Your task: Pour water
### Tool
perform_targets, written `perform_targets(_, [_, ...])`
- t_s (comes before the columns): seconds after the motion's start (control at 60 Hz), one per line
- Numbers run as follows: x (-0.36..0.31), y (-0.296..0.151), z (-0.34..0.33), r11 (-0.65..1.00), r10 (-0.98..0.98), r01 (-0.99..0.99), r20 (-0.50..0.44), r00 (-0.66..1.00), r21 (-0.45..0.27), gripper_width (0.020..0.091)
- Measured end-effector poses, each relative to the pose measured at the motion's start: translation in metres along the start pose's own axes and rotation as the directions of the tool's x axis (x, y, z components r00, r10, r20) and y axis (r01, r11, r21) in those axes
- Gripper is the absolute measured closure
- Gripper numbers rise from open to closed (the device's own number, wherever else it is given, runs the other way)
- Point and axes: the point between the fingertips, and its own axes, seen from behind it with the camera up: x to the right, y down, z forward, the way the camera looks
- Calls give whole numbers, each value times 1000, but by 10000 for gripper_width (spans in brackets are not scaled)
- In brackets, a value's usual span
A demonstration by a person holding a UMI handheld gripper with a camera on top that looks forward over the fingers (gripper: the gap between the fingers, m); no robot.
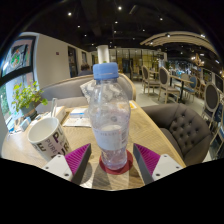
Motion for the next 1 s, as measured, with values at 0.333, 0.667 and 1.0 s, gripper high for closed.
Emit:
perform_targets(0.333, [7,15,-118,989,-45,26,-123,991,-148,247])
perform_targets(0.667, [-63,-9,-253,982,-76,50,-142,987,-181,249])
perform_targets(1.0, [-102,-9,-294,982,-94,69,-141,985,-177,247])
